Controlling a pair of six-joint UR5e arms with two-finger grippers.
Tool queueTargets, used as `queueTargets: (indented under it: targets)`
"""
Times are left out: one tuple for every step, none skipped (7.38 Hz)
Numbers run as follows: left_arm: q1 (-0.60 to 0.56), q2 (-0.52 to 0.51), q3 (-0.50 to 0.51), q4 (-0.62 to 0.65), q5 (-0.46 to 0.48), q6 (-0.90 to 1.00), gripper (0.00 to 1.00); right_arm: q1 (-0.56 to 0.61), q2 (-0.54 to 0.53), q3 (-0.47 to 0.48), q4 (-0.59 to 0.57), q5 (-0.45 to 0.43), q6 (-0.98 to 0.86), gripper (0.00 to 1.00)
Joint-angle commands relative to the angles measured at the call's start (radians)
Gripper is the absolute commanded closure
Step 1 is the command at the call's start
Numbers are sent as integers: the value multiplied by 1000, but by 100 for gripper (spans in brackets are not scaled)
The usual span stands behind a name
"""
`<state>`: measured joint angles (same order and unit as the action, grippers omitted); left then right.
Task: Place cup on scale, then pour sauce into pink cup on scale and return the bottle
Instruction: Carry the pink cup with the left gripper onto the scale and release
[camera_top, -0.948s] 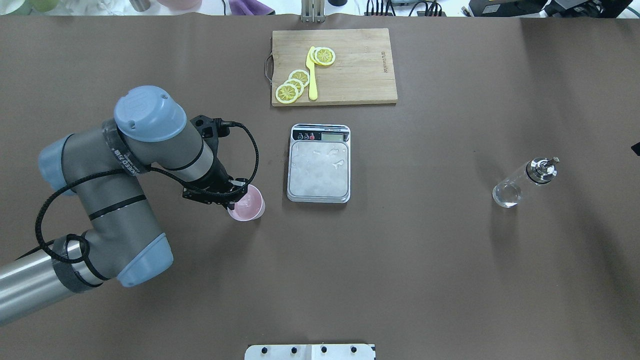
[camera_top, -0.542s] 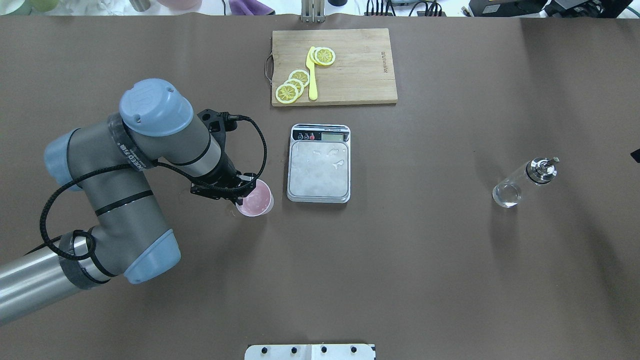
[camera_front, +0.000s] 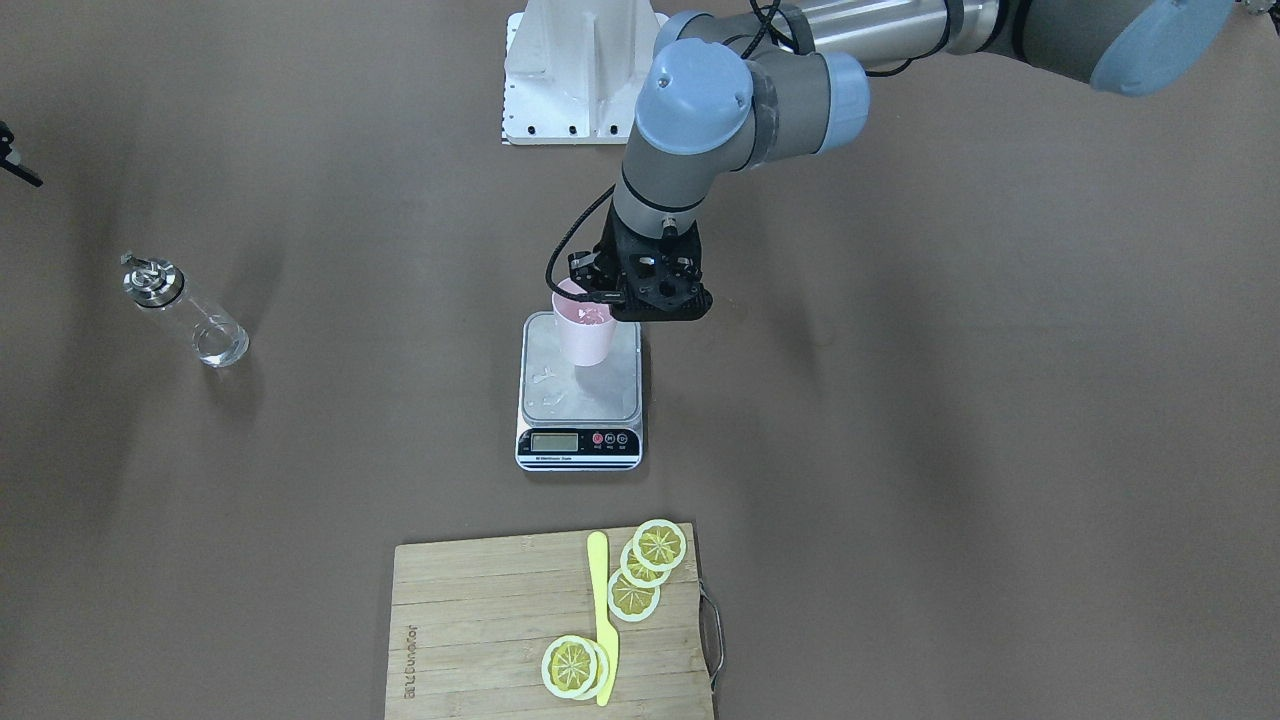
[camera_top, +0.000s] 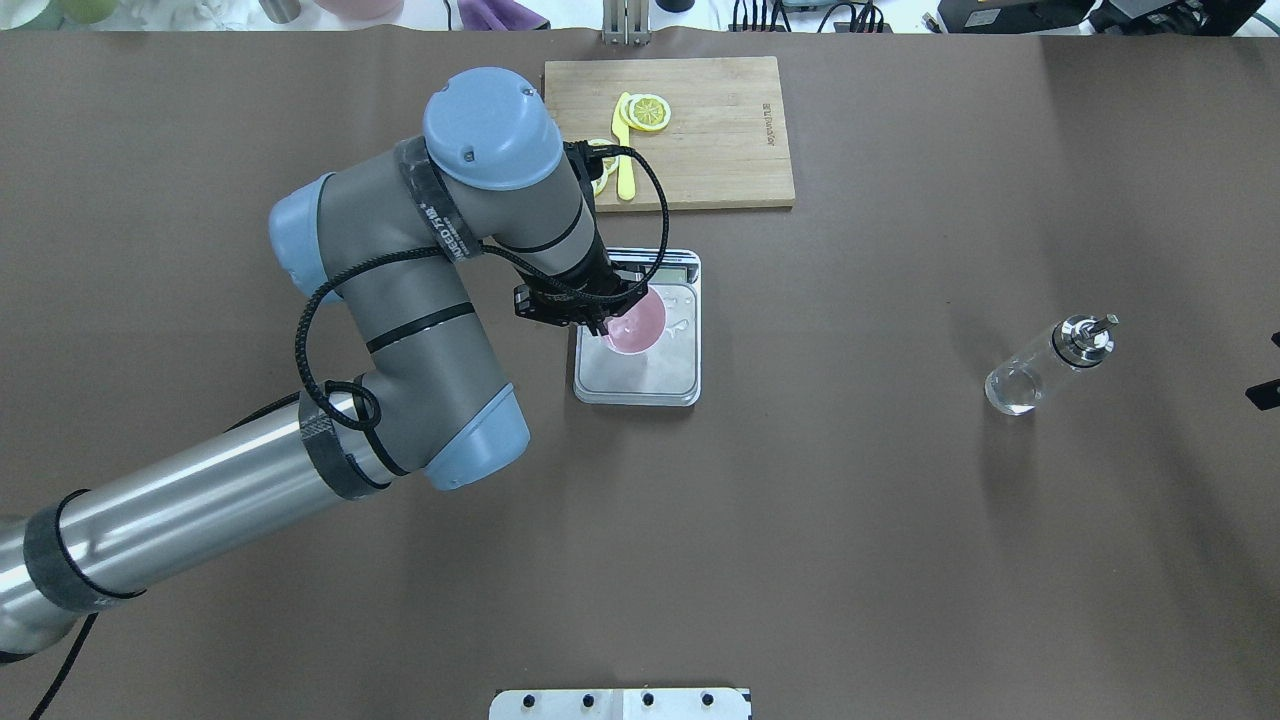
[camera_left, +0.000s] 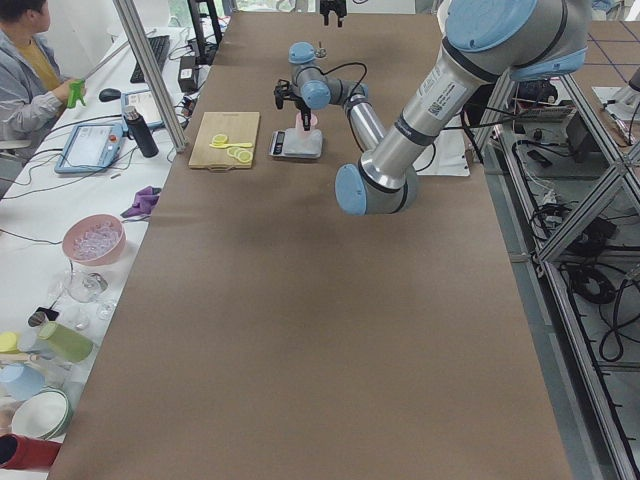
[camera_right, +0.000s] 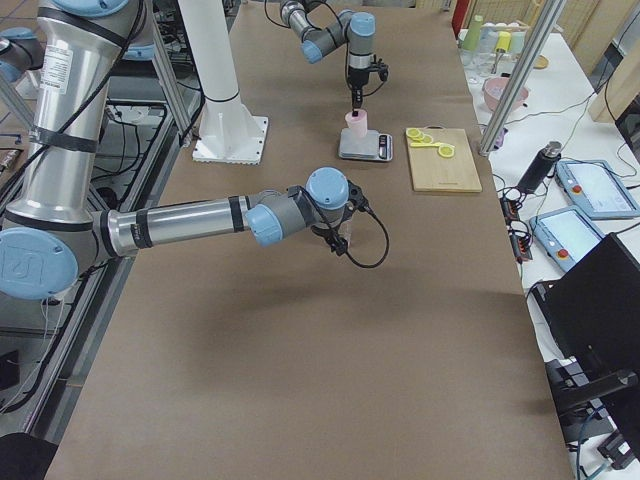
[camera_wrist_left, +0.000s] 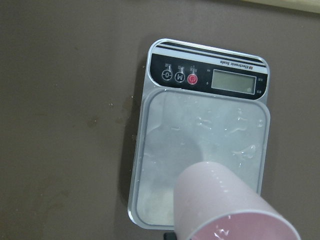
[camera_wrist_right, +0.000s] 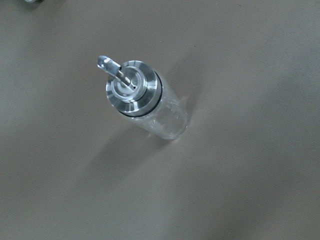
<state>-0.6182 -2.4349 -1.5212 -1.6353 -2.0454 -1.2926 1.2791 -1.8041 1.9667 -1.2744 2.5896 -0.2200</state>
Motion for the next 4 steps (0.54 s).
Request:
queueTargets:
  targets:
    - [0, -38, 61, -1, 11, 3, 100, -30, 15, -2, 26, 1, -8, 5]
    - [0, -39, 68, -1, 11, 3, 100, -47, 19, -2, 23, 3, -9, 5]
    - [0, -38, 69, -1, 11, 3, 100, -76, 19, 1, 23, -3, -2, 6]
    - [0, -38, 72, -5, 11, 3, 100, -90, 25, 1, 23, -3, -1, 5]
